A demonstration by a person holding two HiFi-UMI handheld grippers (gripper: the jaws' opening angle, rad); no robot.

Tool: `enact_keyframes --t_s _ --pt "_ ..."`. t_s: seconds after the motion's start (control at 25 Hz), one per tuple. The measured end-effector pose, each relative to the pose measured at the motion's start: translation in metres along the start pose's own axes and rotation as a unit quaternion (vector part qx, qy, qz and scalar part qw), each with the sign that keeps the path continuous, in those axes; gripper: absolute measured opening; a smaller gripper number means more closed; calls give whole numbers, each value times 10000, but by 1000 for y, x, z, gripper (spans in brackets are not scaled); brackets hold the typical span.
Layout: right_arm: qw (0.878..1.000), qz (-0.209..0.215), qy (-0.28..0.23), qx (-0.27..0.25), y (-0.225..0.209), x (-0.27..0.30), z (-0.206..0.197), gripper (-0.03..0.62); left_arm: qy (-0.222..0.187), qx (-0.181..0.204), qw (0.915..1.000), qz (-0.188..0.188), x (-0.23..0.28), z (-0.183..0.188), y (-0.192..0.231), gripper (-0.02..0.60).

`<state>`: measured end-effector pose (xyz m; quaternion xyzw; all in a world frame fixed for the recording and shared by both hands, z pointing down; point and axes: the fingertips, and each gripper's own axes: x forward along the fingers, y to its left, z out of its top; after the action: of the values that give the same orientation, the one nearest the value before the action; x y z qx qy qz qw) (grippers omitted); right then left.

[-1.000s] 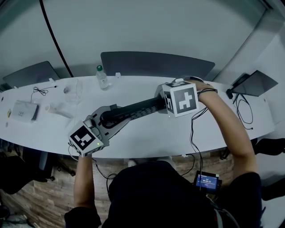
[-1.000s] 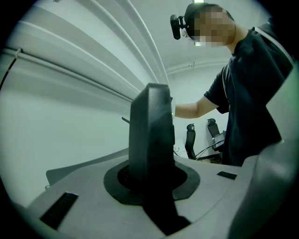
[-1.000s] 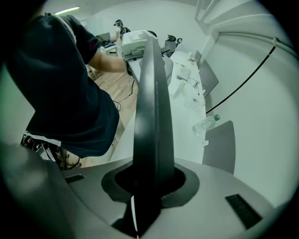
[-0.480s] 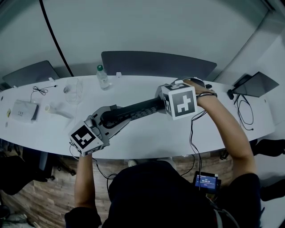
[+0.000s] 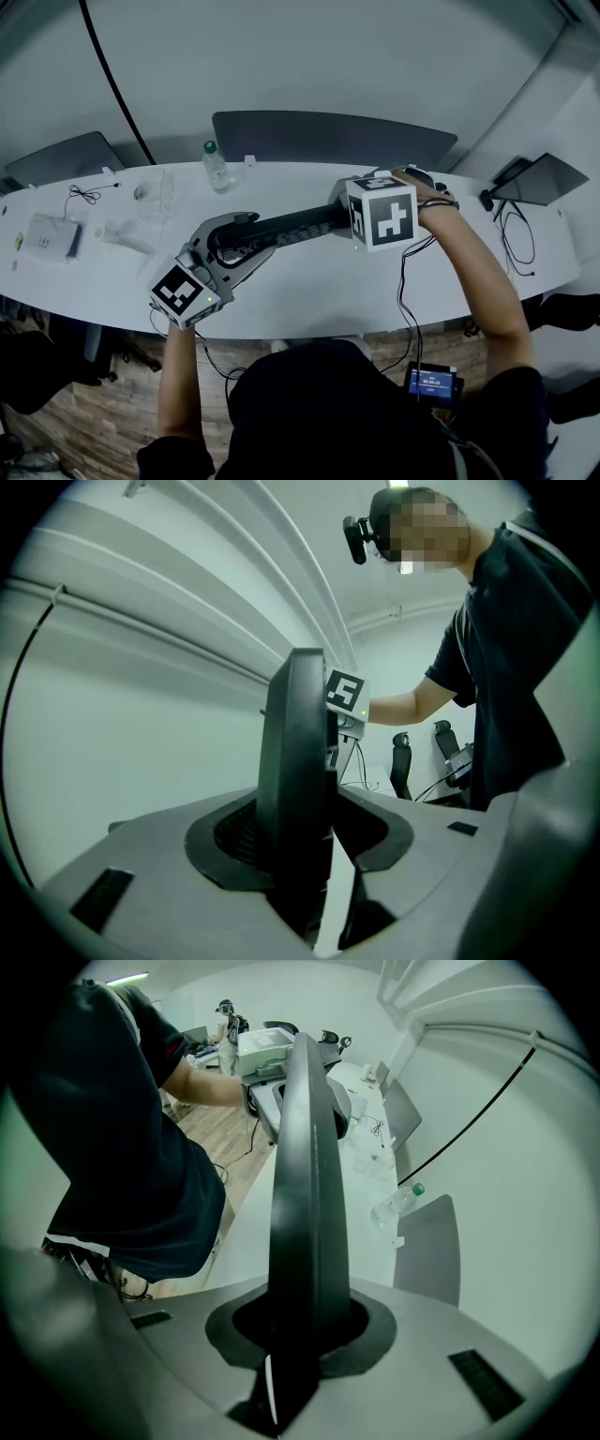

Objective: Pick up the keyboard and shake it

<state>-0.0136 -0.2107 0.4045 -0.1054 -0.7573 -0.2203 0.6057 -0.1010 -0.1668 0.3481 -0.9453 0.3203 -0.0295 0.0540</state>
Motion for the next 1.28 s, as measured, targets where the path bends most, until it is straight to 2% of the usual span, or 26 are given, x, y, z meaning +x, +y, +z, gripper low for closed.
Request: enact_keyframes --t_s 0.24,0.56,0.72,0.92,1.04,1.2,1.28 --pt "9995 -274 -98 121 -6 -5 -6 81 144 270 9984 470 -2 1 10 207" --pt "9970 -768 49 109 -16 -3 -16 81 592 1037 9891 855 -9 -6 18 244" --pt "9943 -1047 51 200 -24 -4 -19 81 1004 1599 9765 1042 -10 -7 21 266" --pt "9893 -1433 47 285 -31 -8 -21 81 1255 2163 9571 1461 -14 8 29 293" --pt "9842 -1727 23 398 -37 -12 -22 81 1206 2592 9432 1694 -15 28 32 301" --pt "9729 -2241 42 562 -48 -15 -24 81 1085 2853 9306 2019 -20 50 34 309" --pt "9665 -2486 128 618 -53 -16 -27 81 1143 3027 9206 2185 -21 55 35 316"
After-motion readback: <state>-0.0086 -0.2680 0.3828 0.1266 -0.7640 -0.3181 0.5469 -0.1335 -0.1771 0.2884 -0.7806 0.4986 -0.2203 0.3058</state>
